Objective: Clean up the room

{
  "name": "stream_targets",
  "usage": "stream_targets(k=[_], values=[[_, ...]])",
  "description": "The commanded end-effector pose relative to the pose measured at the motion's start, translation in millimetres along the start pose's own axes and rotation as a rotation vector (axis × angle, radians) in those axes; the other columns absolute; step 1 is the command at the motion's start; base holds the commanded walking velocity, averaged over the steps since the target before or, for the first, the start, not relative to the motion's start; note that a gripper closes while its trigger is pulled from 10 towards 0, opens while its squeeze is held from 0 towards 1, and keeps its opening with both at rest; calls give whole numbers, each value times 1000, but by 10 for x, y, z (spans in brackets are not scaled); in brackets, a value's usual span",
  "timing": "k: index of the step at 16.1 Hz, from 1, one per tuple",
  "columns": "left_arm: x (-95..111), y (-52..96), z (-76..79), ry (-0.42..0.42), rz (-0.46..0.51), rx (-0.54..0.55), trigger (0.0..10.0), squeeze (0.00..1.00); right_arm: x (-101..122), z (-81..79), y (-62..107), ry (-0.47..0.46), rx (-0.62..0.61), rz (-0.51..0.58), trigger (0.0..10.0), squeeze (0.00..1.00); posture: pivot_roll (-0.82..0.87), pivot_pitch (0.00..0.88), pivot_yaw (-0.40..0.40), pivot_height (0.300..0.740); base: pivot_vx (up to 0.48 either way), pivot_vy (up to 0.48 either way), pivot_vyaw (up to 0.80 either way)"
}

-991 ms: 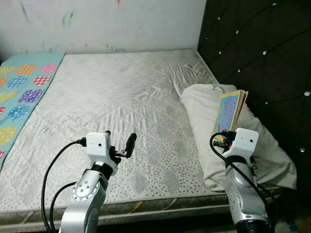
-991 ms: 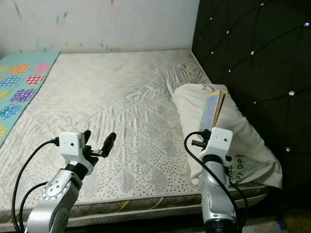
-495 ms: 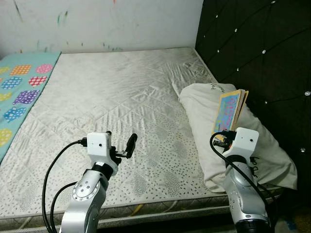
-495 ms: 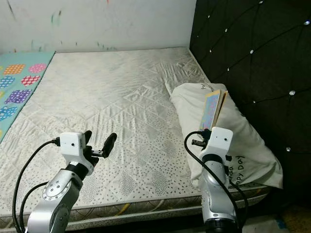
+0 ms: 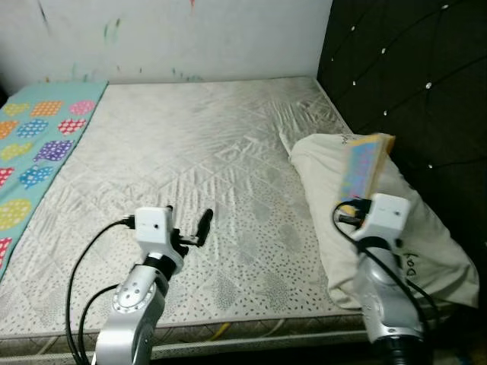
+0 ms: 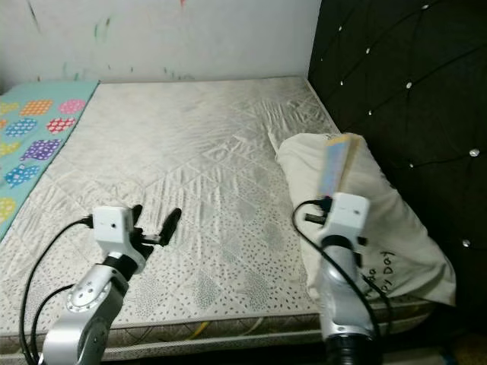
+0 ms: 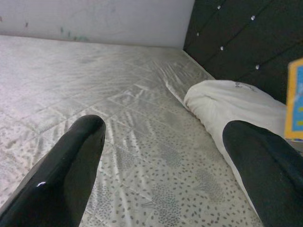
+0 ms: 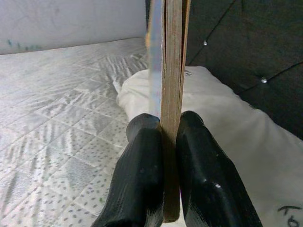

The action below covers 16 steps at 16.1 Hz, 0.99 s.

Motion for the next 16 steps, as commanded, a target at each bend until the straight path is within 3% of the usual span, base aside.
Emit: stream_targets(k=[1, 16], values=[[27, -13, 29, -4, 9, -7, 10000, 0, 115, -29, -51, -15, -6, 43, 10000, 0, -114, 0, 28, 740, 0, 0, -800], [21, -11, 11, -10, 6, -4, 10000, 0, 109, -13, -74, -4, -4, 41, 10000, 0, -111, 0, 26, 740, 0, 0, -800]])
Point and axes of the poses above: a point about 5 cm out from each wrist's last joint towards the gripper, its own y axis pointing back from the gripper into the wrist, its own x axis along the axis of the wrist's last joint, z = x × y, the point moved 2 cm from there along -y, pointing out of the wrist towards the gripper, and after that the axes turned 11 degrees about -y, right-handed, at the moved point
